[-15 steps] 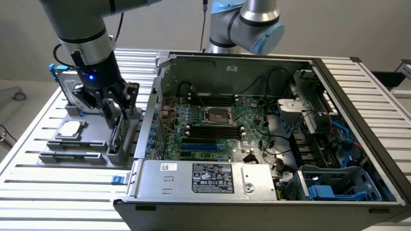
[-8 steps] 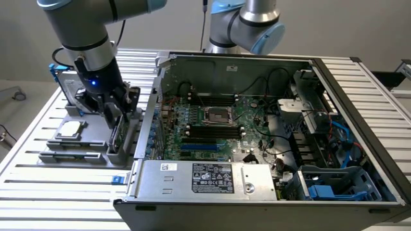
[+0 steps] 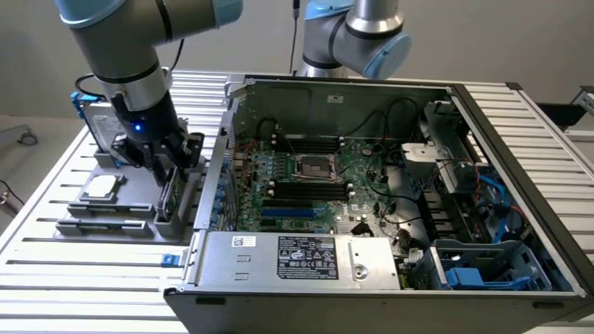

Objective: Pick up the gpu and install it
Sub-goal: 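Pick up the gpu and move the gpu toward the slot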

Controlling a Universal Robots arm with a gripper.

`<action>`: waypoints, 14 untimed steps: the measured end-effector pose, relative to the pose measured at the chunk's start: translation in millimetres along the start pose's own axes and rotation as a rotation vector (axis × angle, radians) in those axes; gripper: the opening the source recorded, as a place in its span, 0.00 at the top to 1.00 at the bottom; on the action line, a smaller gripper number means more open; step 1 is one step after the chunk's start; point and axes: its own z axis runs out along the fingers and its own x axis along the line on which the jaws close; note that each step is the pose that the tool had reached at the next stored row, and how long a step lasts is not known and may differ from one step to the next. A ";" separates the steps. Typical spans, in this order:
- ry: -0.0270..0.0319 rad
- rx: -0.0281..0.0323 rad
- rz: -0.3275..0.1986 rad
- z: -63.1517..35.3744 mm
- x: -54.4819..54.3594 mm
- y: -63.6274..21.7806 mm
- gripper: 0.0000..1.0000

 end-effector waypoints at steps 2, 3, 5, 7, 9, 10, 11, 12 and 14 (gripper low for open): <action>-0.0007 0.0000 0.011 0.4 -0.1 0.3 0.52; -0.0010 0.0000 0.017 0.5 0.0 0.4 0.52; -0.0015 0.0001 0.026 0.6 0.0 0.8 0.52; -0.0018 0.0002 0.034 0.6 -0.2 1.1 0.52; -0.0020 0.0002 0.038 0.7 -0.5 1.4 0.52; -0.0021 0.0002 0.039 0.7 -0.7 1.5 0.52; -0.0022 0.0002 0.040 0.8 -1.0 1.4 0.52; -0.0021 0.0002 0.041 0.7 -1.4 1.4 0.52; -0.0022 0.0003 0.043 0.8 -2.0 1.6 0.52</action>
